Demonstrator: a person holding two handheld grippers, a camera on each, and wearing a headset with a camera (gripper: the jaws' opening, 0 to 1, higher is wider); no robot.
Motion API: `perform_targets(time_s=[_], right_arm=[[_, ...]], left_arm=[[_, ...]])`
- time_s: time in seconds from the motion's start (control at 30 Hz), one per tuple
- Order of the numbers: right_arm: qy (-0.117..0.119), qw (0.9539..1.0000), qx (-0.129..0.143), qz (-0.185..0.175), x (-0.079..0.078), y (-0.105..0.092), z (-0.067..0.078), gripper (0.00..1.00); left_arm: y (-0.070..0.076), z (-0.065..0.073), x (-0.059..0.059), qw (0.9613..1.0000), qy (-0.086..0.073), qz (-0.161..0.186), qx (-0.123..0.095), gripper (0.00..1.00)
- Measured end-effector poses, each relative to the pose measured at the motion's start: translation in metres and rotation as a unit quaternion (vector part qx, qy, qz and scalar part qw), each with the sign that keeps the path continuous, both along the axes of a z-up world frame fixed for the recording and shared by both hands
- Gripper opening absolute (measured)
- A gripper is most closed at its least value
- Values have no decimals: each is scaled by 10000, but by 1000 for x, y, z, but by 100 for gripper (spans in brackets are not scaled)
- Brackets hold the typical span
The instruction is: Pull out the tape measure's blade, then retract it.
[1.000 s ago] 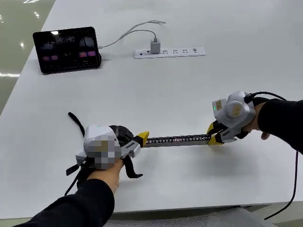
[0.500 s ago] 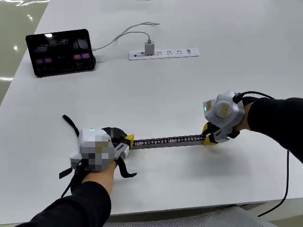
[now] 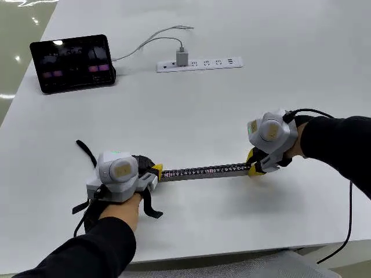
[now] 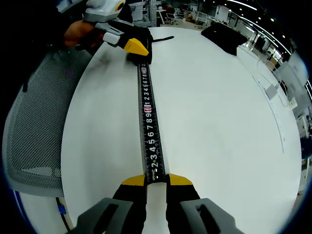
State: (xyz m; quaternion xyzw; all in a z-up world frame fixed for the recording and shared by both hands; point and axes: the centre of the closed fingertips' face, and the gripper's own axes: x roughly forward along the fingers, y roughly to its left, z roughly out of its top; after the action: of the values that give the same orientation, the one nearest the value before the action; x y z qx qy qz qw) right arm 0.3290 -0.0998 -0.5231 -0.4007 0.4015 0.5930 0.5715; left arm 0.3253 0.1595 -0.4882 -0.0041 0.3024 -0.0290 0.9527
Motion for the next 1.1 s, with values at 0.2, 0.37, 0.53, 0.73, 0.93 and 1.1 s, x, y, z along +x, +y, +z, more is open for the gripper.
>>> perform_targets(time_s=[0.2, 0.37, 0.53, 0.73, 0.93, 1.1], right_arm=[[59, 9999, 61, -111, 0, 1, 0, 11], [72, 9998, 78, -184, 1, 3, -1, 12], [58, 9999, 26, -98, 0, 4, 1, 12], [62, 9999, 29, -112, 1, 6, 1, 11], [43, 10000, -21, -75, 1, 9, 1, 11], [25, 10000, -66, -21, 2, 9, 0, 12]], left_arm=[[0, -1, 0, 10000, 59, -32, -4, 62], [0, -1, -1, 9999, 89, -60, 4, 62], [1, -2, -1, 9999, 140, -90, 12, 62], [0, -3, -1, 9998, 158, -117, 26, 62], [0, -3, -1, 9997, 169, -130, 79, 62], [1, -3, -1, 9997, 174, -139, 75, 62]])
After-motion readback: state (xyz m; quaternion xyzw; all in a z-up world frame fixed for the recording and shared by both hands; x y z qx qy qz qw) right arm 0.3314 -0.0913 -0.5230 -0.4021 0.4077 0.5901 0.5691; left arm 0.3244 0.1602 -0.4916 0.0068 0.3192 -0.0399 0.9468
